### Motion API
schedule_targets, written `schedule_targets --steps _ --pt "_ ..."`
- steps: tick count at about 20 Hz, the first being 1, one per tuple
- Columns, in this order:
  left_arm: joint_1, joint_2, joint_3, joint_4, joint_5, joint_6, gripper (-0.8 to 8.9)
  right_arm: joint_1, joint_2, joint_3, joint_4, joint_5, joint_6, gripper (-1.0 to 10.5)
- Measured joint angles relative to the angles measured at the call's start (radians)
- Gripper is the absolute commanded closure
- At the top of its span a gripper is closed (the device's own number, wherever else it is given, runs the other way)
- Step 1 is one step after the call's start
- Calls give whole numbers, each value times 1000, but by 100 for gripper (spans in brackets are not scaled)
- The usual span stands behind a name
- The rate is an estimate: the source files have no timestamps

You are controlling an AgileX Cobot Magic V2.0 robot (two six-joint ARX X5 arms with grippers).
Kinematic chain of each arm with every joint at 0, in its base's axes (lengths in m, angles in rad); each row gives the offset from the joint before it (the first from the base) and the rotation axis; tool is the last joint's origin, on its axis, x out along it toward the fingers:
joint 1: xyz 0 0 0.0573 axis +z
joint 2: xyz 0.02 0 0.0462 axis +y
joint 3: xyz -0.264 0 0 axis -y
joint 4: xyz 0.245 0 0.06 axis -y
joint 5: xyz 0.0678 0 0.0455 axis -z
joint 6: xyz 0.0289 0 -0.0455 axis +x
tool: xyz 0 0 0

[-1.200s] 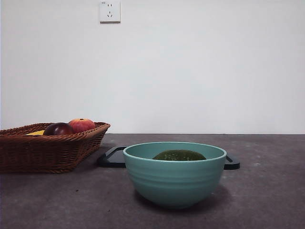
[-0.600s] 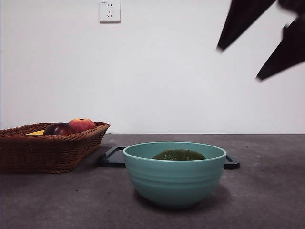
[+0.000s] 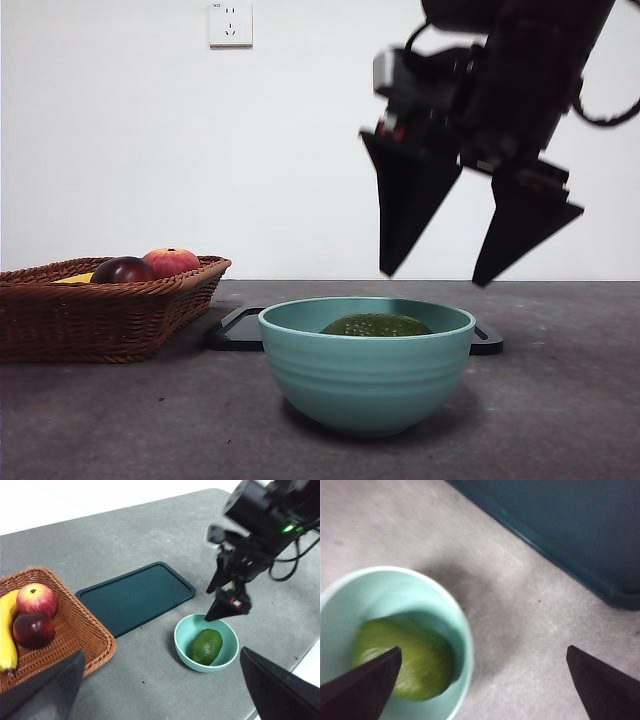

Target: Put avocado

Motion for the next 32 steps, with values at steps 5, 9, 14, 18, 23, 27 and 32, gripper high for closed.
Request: schedule_targets --steps 5,9,14,18,23,27,32 --pt "0 0 0 0 0 0 316 0 84 0 22 0 3 492" --pt "0 0 0 -2 0 0 316 0 94 0 29 -2 3 748" --pt "0 0 0 -2 0 0 316 0 136 0 35 -10 21 940" --pt "0 0 0 -3 0 0 316 2 135 6 56 -17 29 940" --pt "0 0 0 -2 0 0 316 -2 139 84 29 48 60 940" --pt "0 0 0 -1 0 0 316 -66 193 258 -21 68 71 940" --pt "0 0 0 -1 0 0 316 -160 403 544 -69 69 74 940"
